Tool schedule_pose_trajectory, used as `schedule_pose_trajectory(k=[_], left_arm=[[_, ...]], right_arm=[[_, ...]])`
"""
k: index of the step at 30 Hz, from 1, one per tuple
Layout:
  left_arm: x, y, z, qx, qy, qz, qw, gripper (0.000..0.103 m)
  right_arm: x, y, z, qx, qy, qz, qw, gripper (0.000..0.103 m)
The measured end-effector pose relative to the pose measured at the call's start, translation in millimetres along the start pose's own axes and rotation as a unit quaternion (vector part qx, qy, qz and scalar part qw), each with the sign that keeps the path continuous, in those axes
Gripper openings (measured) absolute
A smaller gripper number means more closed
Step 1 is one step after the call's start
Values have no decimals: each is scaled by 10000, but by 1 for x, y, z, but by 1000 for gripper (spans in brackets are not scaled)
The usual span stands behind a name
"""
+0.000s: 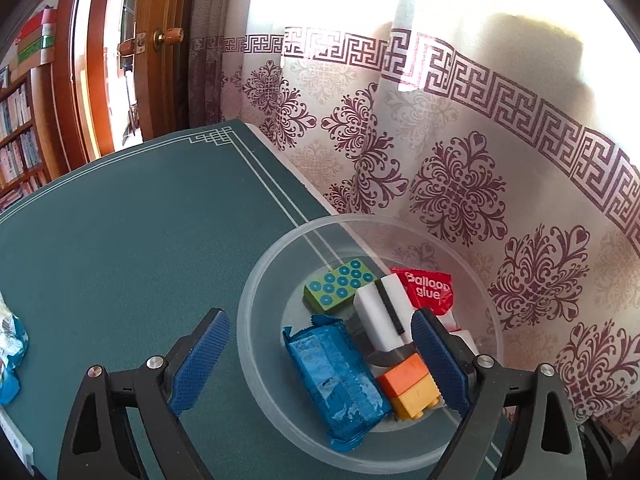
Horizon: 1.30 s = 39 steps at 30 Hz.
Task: Organize objects
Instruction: 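Carry the white sponge with the left gripper and release it into the bowl, then move the open left gripper back toward the blue cracker packet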
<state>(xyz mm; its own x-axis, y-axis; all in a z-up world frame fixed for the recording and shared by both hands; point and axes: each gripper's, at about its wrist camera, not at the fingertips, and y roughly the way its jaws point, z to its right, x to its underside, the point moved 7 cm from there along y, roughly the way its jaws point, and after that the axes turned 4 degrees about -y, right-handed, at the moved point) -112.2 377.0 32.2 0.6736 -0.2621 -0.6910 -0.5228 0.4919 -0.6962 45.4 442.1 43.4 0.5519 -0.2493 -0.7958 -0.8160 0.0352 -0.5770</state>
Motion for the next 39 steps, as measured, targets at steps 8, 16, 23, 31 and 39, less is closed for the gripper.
schedule_pose_trajectory(k=[8, 16, 23, 31, 39], left_arm=[[9, -13, -17, -484, 105, 192, 9986, 95], [18, -34, -26, -636, 85, 327, 9974, 102], [32, -49, -52, -1087, -53, 389, 9933, 102], [43, -69, -76, -1163, -308, 491, 9915, 102], [54, -88, -90, -1224, -359, 593, 9901, 102]], right_arm=[[2, -1, -10, -44, -115, -12, 9999, 68], [2, -5, -15, -45, -146, -7, 9999, 68], [7, -7, -23, -51, -196, -59, 9998, 68], [14, -4, -34, -99, -237, -183, 9995, 68], [20, -2, -48, -126, -346, -242, 9990, 68]])
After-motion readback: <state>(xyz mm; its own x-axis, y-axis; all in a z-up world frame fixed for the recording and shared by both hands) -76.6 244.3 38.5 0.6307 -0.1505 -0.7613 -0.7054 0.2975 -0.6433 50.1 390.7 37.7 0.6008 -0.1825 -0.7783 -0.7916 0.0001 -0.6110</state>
